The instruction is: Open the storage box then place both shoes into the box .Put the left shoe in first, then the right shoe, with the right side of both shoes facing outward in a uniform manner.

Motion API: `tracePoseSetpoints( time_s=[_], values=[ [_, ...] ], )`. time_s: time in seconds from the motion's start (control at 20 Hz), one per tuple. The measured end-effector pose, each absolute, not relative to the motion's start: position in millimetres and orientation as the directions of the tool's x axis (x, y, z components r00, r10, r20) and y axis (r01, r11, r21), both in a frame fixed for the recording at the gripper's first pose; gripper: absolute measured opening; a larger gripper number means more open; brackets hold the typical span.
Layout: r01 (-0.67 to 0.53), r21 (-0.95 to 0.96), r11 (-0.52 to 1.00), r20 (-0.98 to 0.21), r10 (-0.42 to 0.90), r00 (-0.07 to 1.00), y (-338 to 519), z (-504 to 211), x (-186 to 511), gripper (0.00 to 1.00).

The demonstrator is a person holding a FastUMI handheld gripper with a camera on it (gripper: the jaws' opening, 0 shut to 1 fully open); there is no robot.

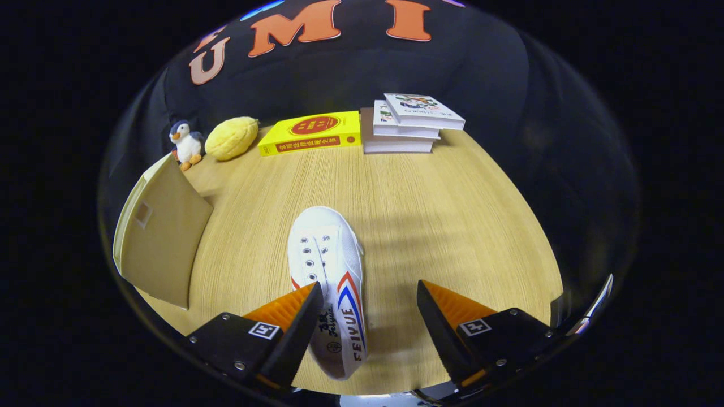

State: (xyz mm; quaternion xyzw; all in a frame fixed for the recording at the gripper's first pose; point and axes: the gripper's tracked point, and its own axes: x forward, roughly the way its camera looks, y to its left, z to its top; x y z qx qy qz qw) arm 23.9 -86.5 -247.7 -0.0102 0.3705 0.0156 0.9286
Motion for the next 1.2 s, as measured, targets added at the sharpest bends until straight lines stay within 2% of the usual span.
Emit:
tracePoseSetpoints(
  time_s=[0.2,0.3,0.5,0.7,0.75,0.85,1.05,1.2],
  values=[
    [-0.067,-0.027,0.997,-0.704,0.029,0.710,-79.7,-265.1,31.5,0.99],
    [-0.109,-0.039,0.993,-0.717,0.048,0.695,-70.8,-271.6,33.1,0.89],
    [-0.161,-0.093,0.983,-0.724,0.044,0.689,-61.7,-272.9,35.2,0.40],
    [-0.166,-0.118,0.979,-0.713,0.033,0.700,-67.4,-271.6,37.6,0.36],
    [-0.151,-0.131,0.980,-0.694,0.018,0.720,-71.5,-271.9,38.9,0.20],
    [-0.126,-0.088,0.988,-0.680,0.032,0.733,-71.7,-270.9,40.9,0.02],
    [-0.049,0.045,0.998,-0.672,0.067,0.738,-66.0,-257.6,37.6,0.00],
    [0.003,0.074,0.997,-0.643,0.046,0.764,-62.6,-237.0,38.7,0.00]
  ],
)
